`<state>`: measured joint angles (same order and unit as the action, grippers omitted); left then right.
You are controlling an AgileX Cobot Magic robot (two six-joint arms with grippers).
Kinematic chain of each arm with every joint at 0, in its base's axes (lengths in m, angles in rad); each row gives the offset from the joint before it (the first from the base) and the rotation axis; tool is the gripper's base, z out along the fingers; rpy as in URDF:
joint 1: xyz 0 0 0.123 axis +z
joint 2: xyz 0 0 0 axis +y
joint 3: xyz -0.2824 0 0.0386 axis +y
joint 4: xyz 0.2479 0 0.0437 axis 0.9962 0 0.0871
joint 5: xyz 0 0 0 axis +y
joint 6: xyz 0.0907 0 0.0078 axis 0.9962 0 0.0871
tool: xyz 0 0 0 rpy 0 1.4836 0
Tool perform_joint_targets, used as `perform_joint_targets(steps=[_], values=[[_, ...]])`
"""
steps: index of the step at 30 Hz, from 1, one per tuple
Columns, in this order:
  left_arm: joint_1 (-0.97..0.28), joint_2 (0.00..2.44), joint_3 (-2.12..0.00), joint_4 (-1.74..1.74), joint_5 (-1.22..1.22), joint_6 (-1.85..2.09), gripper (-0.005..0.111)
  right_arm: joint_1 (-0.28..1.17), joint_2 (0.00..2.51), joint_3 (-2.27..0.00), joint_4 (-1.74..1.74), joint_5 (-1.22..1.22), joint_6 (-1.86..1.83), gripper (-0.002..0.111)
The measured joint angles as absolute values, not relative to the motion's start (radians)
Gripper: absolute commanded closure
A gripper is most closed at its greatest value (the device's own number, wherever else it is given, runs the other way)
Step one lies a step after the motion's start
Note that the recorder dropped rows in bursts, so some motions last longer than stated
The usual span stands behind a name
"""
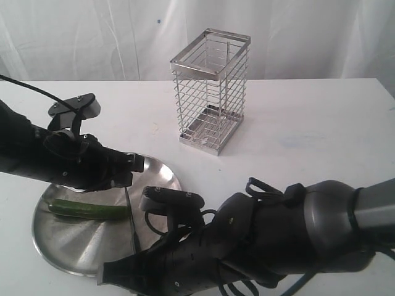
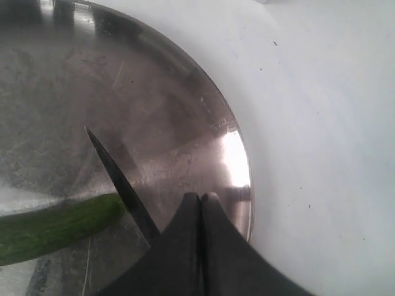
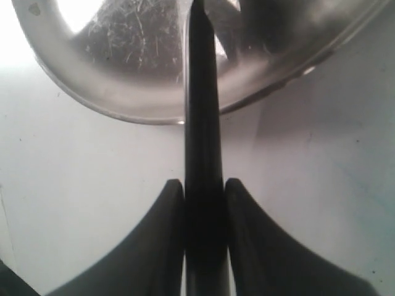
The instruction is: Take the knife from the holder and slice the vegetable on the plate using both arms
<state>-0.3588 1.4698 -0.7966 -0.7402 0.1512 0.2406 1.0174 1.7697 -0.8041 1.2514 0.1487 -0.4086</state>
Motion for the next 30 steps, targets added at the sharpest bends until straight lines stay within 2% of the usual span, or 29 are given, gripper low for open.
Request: perform_joint_targets(steps=[30], values=[[-0.359,1.470,-0.797,-0.740,0.189,0.288,0.107,1.017,1.729,-0.804,1.251,0.139,-0.409,0.108]])
